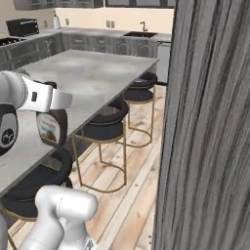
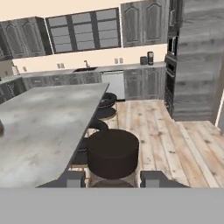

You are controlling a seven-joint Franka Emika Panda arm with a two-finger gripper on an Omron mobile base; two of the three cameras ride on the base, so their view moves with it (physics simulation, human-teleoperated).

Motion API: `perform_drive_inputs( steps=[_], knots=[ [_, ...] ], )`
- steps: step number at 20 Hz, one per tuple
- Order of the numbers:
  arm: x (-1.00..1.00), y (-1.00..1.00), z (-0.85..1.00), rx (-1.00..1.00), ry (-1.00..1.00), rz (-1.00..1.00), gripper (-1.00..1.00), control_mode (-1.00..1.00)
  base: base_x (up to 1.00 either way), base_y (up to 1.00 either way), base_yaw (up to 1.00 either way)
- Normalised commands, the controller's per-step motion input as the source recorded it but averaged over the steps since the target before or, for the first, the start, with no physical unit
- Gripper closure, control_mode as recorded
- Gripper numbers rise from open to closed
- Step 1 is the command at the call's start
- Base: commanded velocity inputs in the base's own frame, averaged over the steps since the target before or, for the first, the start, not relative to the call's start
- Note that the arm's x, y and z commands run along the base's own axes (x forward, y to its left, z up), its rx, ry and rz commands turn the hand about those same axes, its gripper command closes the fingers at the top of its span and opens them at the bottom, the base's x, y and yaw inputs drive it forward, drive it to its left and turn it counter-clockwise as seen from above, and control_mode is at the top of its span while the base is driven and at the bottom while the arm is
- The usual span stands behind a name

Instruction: Move the shaker and syrup bottle from the cabinet to the dining counter.

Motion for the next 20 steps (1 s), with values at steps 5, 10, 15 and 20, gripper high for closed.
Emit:
perform_drive_inputs(
  steps=[5,10,15,20],
  knots=[
    [0.00,0.00,0.00,0.00,0.00,0.00,1.00,1.00,-0.23,0.08,0.63],
    [0.00,0.00,0.00,0.00,0.00,0.00,1.00,1.00,-0.05,0.11,0.60],
    [0.00,0.04,-0.01,0.00,0.01,0.10,1.00,-1.00,0.00,0.14,0.42],
    [0.33,0.07,-0.05,0.00,0.03,0.43,1.00,-1.00,0.00,0.00,0.00]
  ],
)
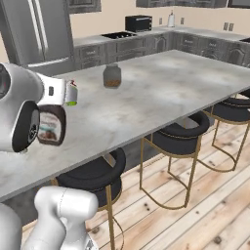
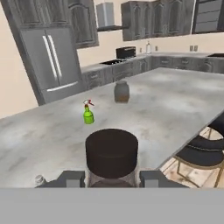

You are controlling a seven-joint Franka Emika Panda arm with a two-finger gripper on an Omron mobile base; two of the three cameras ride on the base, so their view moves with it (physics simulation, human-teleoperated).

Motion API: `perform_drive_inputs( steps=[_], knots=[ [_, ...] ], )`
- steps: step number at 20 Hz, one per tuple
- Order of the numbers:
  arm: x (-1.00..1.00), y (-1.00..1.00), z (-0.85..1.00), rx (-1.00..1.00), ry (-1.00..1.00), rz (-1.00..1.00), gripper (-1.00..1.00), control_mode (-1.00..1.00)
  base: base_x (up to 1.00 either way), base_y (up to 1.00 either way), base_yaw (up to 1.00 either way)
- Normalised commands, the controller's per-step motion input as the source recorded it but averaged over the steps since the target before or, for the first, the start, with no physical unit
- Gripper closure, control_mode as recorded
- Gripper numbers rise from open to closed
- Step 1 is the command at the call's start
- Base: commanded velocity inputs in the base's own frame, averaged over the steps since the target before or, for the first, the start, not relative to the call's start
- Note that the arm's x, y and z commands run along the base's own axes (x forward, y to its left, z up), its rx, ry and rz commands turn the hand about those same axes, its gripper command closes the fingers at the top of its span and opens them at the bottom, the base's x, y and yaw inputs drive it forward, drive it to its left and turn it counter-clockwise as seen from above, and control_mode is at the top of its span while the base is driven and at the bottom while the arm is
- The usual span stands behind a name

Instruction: Move the shaker and syrup bottle from the cabinet to the dining counter.

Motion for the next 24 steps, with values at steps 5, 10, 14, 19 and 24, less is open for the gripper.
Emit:
perform_drive_inputs(
  steps=[5,10,14,19,24],
  knots=[
    [0.44,0.26,-0.20,0.00,-0.02,0.27,1.00,-1.00,0.00,0.00,0.00],
    [0.19,0.61,-0.24,0.00,-0.13,0.16,1.00,-1.00,0.00,0.00,0.00],
    [0.38,0.75,-0.32,0.00,-0.11,0.14,1.00,-1.00,0.00,0.00,0.00],
    [0.79,0.66,-0.36,0.00,-0.02,0.13,1.00,-1.00,0.00,0.00,0.00],
    [0.97,0.49,-0.30,0.00,0.00,0.13,1.00,-1.00,0.00,0.00,0.00]
  ],
)
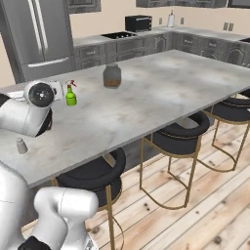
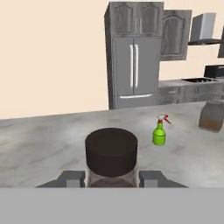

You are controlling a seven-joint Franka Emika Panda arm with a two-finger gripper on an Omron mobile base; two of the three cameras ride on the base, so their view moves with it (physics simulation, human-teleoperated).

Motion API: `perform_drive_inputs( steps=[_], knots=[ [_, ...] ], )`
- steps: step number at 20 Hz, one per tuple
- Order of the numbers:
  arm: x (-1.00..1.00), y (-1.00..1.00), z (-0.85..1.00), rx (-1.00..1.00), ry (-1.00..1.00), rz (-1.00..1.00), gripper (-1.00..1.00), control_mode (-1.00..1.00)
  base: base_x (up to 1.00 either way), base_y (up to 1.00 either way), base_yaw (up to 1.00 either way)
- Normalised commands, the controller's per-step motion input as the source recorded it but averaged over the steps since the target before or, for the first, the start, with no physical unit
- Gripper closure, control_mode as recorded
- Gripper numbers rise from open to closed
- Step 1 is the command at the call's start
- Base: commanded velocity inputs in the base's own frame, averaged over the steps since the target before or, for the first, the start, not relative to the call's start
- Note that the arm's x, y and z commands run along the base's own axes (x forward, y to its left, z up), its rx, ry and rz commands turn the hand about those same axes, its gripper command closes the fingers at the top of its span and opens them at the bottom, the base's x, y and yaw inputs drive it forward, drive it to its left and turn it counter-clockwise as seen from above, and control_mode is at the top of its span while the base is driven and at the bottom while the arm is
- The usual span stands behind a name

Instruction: Move the shaker and syrup bottle from the cabinet to the dining counter.

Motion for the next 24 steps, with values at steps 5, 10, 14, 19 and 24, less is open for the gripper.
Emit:
perform_drive_inputs(
  steps=[5,10,14,19,24],
  knots=[
    [0.83,0.41,-0.43,-0.02,0.01,0.13,1.00,-1.00,0.00,0.00,0.00],
    [0.71,0.26,-0.52,-0.05,0.05,0.12,1.00,-1.00,0.00,0.00,0.00],
    [0.55,0.21,-0.55,-0.06,0.06,0.10,1.00,-1.00,0.00,0.00,0.00],
    [0.34,0.07,-0.39,-0.02,0.00,0.12,1.00,-1.00,0.00,0.00,0.00],
    [0.27,0.00,-0.23,0.00,0.00,0.16,1.00,-1.00,0.00,0.00,0.00]
  ],
)
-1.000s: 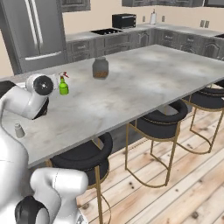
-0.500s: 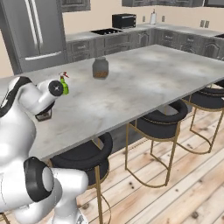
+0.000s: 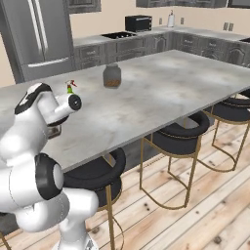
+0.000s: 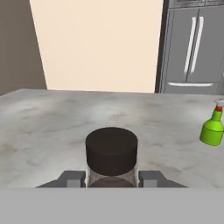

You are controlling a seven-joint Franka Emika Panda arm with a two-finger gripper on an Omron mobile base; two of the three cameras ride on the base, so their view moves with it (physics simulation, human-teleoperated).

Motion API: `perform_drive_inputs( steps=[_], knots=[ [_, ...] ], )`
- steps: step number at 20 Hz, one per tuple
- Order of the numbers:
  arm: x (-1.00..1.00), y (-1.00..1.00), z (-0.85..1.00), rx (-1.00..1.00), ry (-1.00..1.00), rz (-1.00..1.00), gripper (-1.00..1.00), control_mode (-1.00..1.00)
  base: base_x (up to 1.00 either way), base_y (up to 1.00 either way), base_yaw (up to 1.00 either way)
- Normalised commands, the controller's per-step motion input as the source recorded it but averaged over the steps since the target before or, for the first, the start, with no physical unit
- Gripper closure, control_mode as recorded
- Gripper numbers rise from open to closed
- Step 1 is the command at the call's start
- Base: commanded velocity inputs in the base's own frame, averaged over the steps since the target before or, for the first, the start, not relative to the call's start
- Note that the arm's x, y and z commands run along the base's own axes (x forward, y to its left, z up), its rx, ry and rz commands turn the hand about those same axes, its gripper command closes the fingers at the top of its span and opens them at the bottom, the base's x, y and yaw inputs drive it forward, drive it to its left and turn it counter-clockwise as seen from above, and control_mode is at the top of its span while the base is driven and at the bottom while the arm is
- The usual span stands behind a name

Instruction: Move the shaker and syrup bottle from the cabinet to the dining counter.

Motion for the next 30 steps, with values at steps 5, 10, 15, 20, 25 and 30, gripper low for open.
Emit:
perform_drive_inputs(
  steps=[5,10,15,20,25,30],
  knots=[
    [0.32,0.04,-0.28,0.00,0.00,0.16,1.00,-1.00,0.00,0.00,0.00],
    [0.18,0.02,-0.31,0.00,0.00,0.16,1.00,-1.00,0.00,0.00,0.00],
    [0.15,0.00,-0.34,0.00,-0.01,0.16,1.00,-1.00,0.00,0.00,0.00],
    [0.06,0.03,-0.39,0.00,-0.03,0.15,1.00,-1.00,0.00,0.00,0.00],
    [0.12,0.10,-0.40,0.00,-0.01,0.14,1.00,-1.00,0.00,0.00,0.00],
    [0.16,0.09,-0.38,0.00,-0.01,0.14,1.00,-1.00,0.00,0.00,0.00]
  ],
)
